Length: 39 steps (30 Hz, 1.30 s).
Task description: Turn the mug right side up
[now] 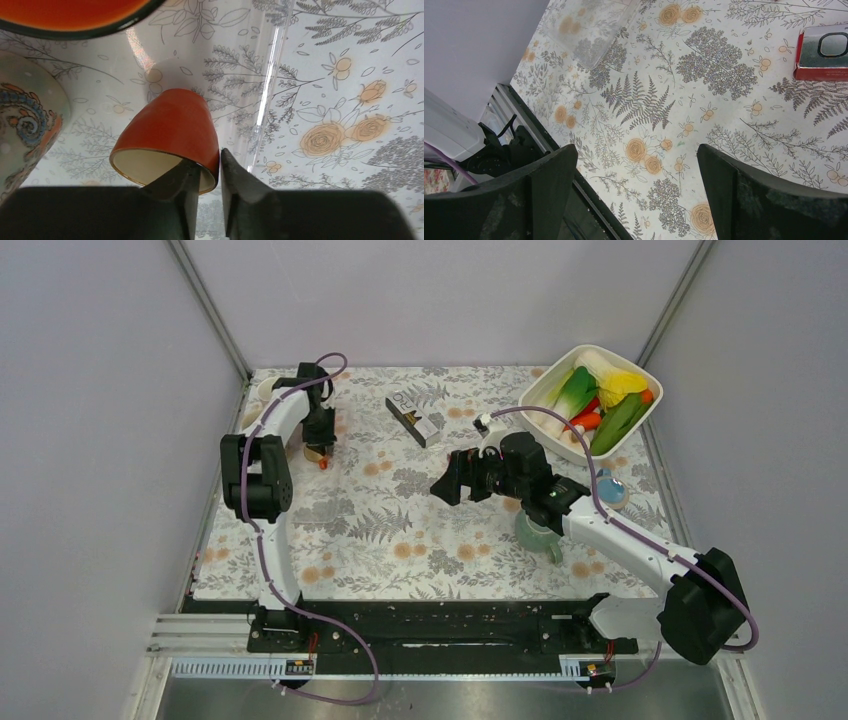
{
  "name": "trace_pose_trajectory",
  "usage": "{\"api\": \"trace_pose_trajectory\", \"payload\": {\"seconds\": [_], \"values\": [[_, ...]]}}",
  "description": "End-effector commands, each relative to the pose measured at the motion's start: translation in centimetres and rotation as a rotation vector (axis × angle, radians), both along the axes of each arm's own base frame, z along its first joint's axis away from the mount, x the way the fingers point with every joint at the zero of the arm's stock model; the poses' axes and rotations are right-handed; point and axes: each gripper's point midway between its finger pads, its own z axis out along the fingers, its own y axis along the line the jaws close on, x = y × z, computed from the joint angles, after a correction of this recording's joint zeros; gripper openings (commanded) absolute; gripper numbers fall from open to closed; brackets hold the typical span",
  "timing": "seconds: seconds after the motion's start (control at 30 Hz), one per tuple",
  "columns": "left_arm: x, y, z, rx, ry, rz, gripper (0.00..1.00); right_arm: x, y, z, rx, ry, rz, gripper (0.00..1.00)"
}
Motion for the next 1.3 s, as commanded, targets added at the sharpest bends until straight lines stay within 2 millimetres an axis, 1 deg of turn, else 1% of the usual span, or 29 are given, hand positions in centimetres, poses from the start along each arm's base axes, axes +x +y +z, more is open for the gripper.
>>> {"api": "trace_pose_trajectory", "payload": {"seconds": [0.0,0.03,0.13,0.23,0.4,0.47,0.57,0.63,0.7,0.77,0.83,0.9,1.03,1.07,1.17,1.27], "values": [[1.6,-0.7,1.1,-0.046,-0.045,0.018,0.32,0.2,-0.5,0.6,-0.018,-0.041,-0.013,0.99],[1.7,-0.8,1.1,-0.052,-0.045,0.017,0.36,0.2,-0.8,0.5,-0.033,-0.045,-0.019,0.99],[1.7,-0.9,1.7,-0.07,-0.055,0.019,0.39,0.2,-2.0,-0.3,-0.116,-0.059,-0.032,0.99],[1.7,-1.2,3.0,-0.092,-0.082,0.015,0.47,0.6,-4.3,-1.0,-0.224,-0.059,-0.069,1.0],[1.3,-1.7,5.6,-0.119,-0.145,-0.003,0.57,0.4,-10.4,-1.8,-0.498,-0.069,-0.195,1.0],[1.0,-2.2,6.9,-0.145,-0.177,-0.017,0.63,-0.3,-12.9,-2.1,-0.608,-0.048,-0.23,1.0],[0.4,-3.4,9.7,-0.211,-0.243,-0.062,0.66,-0.8,-16.4,-2.1,-0.712,-0.002,-0.353,1.0],[-0.4,-4.4,11.4,-0.264,-0.285,-0.109,0.67,-0.8,-18.5,-2.1,-0.741,0.024,-0.494,1.0],[-1.8,-5.1,12.4,-0.301,-0.314,-0.154,0.68,-1.2,-19.9,-2.7,-0.733,0.049,-0.59,1.0],[-3.4,-5.8,13.8,-0.325,-0.352,-0.213,0.69,-1.7,-21.3,-3.0,-0.671,0.063,-0.709,0.99],[-5.0,-6.4,14.4,-0.331,-0.371,-0.281,0.7,-1.7,-22.5,-3.8,-0.593,0.085,-0.807,0.99],[-6.6,-7.0,15.1,-0.332,-0.385,-0.343,0.7,-1.7,-22.5,-4.7,-0.516,0.121,-0.824,0.99],[-9.5,-8.4,16.7,-0.333,-0.425,-0.457,0.71,-1.9,-23.2,-6.7,-0.486,0.188,-0.861,0.99],[-10.1,-8.7,17.1,-0.352,-0.431,-0.477,0.71,-1.9,-22.9,-7.2,-0.479,0.202,-0.843,0.99],[-11.9,-9.6,18.2,-0.405,-0.444,-0.533,0.71,-2.4,-21.1,-9.0,-0.46,0.258,-0.727,0.99],[-12.8,-9.7,19.1,-0.411,-0.463,-0.568,0.71,-3.3,-19.1,-11.1,-0.461,0.337,-0.596,0.99]]}}
